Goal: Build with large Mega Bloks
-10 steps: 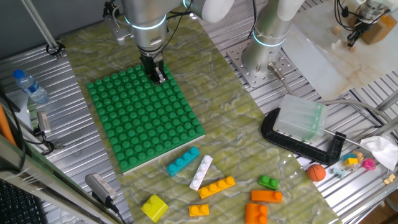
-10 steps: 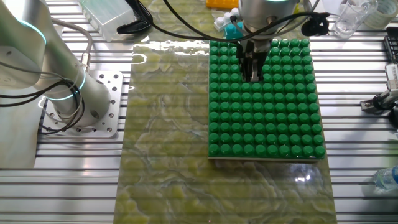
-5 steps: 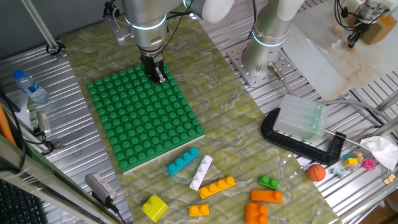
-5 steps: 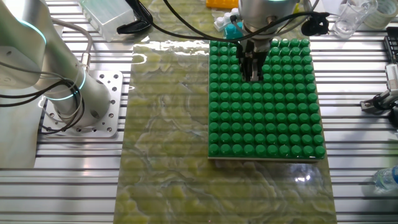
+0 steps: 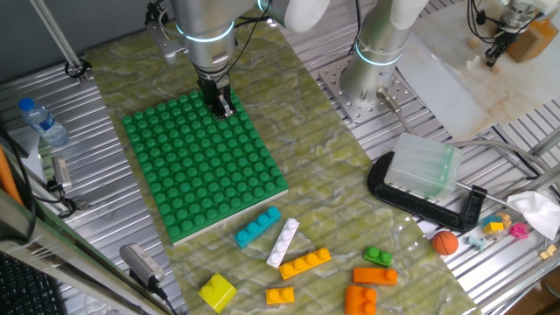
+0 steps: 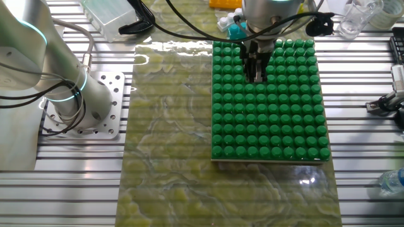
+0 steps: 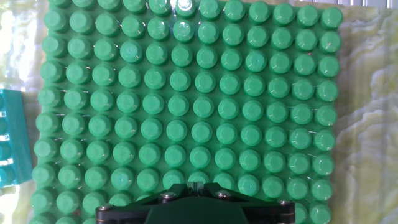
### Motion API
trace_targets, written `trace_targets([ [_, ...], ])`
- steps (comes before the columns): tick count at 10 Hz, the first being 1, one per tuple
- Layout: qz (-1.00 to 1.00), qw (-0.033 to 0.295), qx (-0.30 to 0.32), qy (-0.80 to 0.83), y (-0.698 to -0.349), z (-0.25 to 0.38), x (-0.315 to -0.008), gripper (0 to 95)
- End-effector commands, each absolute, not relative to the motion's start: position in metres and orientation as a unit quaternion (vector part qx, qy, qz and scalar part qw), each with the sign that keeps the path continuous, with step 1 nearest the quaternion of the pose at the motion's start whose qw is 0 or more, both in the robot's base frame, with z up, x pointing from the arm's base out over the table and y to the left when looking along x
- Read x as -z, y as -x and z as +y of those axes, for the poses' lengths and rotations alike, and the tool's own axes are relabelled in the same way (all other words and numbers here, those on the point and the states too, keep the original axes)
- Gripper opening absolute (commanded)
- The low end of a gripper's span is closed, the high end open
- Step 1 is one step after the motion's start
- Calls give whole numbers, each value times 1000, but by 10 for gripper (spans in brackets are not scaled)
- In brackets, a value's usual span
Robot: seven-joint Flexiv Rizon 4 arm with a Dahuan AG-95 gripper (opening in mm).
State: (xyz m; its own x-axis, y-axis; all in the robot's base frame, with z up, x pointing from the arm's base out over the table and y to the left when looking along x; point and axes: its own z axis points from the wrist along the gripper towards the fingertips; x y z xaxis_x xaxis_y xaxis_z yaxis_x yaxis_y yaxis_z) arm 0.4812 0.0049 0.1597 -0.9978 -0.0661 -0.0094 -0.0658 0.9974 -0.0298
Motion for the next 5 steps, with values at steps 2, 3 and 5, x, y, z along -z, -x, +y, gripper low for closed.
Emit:
trace_targets([
  [2,999,4,15,37,-481,5,-160,0],
  [3,999,3,15,38,-480,5,-159,0],
  [5,999,1,16,40,-480,7,-158,0],
])
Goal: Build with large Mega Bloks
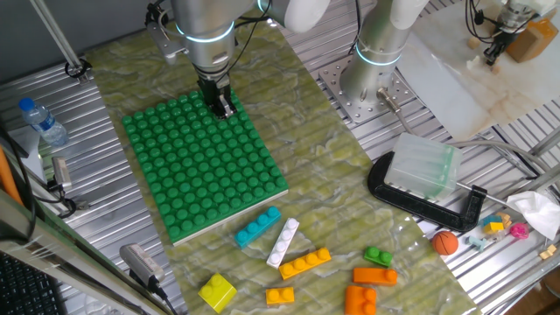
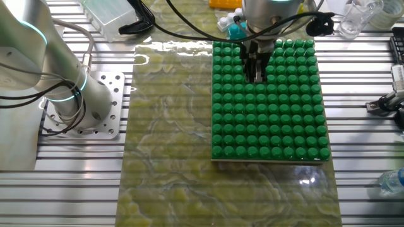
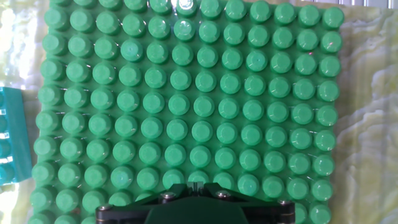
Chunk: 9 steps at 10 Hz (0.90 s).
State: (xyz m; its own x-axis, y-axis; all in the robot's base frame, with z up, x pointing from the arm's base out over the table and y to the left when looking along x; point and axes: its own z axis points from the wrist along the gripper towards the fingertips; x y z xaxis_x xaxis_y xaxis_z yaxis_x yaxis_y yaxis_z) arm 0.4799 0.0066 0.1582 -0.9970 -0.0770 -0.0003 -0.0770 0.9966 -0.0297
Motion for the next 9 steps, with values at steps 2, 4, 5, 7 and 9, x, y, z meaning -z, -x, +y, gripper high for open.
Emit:
trace_targets([
  [2,999,-1,15,42,-481,10,-156,0],
  [4,999,-3,15,42,-480,13,-155,0],
  [5,999,-3,14,40,-480,14,-154,0],
  [7,999,-2,14,36,-480,17,-151,0],
  [9,999,8,8,31,-482,29,-147,0],
])
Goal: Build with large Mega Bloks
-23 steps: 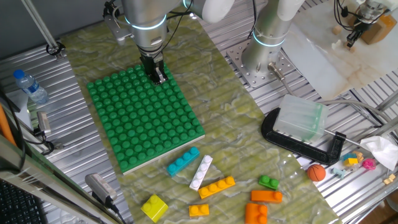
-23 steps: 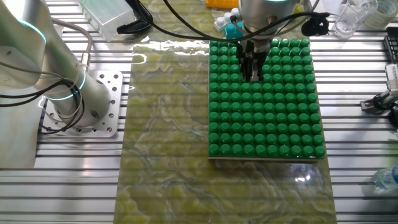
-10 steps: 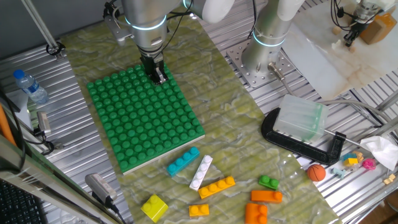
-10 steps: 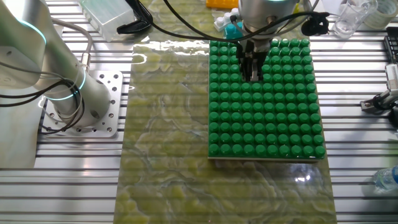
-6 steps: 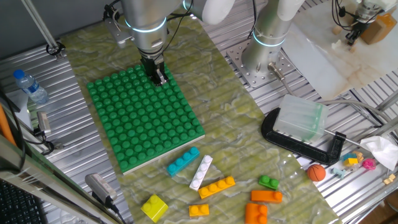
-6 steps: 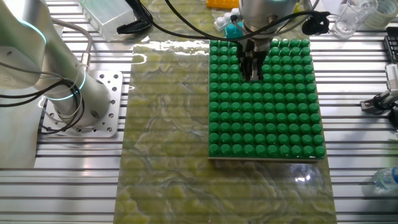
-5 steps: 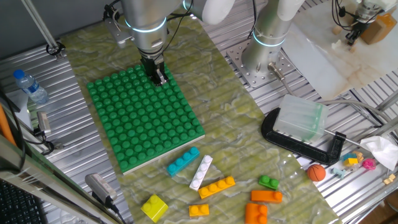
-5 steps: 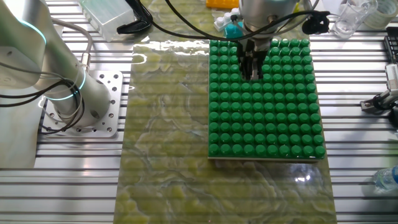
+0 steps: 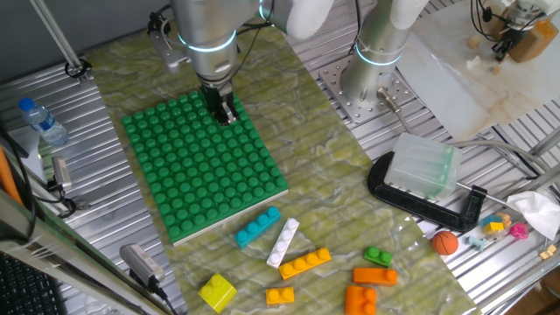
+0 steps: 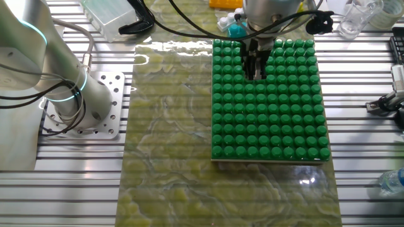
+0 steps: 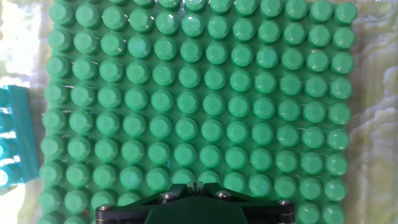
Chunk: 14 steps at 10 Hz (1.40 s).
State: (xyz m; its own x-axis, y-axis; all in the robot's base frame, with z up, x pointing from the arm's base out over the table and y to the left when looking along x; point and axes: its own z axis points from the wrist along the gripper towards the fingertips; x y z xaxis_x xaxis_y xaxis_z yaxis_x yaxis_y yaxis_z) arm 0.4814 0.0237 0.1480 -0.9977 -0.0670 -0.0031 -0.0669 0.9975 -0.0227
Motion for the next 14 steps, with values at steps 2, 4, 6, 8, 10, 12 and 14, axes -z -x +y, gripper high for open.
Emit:
trace_targets([
  [2,999,12,8,30,-482,40,-147,0],
  [4,999,19,9,45,-482,51,-143,0],
  [6,998,23,8,59,-482,64,-139,0],
  [8,998,25,8,61,-482,70,-137,0],
  [10,998,28,4,64,-481,71,-137,0],
  [12,997,27,5,68,-481,71,-137,0],
  [14,997,29,3,66,-482,71,-137,0],
])
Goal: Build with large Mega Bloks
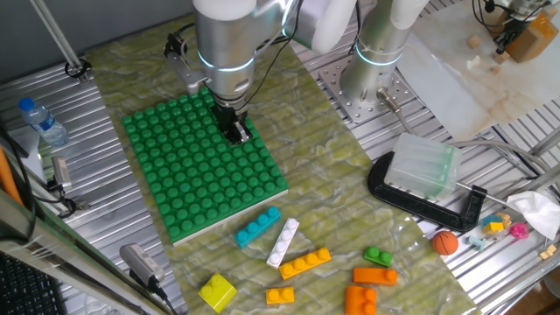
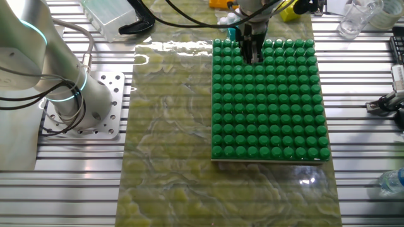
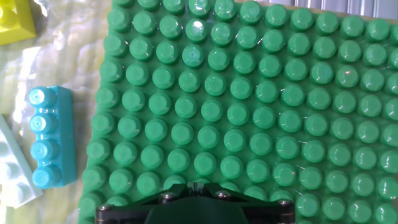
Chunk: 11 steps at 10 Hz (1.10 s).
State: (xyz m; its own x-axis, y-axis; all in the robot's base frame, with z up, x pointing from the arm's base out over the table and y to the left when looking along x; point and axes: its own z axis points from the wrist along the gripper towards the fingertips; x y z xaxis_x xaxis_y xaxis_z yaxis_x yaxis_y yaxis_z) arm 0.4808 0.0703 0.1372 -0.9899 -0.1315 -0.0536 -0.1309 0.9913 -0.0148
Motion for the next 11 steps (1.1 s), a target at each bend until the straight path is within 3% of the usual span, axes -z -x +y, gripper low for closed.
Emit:
trace_targets([
  [1,997,25,2,71,-481,71,-137,0],
  [11,999,17,6,41,-484,72,-137,0],
])
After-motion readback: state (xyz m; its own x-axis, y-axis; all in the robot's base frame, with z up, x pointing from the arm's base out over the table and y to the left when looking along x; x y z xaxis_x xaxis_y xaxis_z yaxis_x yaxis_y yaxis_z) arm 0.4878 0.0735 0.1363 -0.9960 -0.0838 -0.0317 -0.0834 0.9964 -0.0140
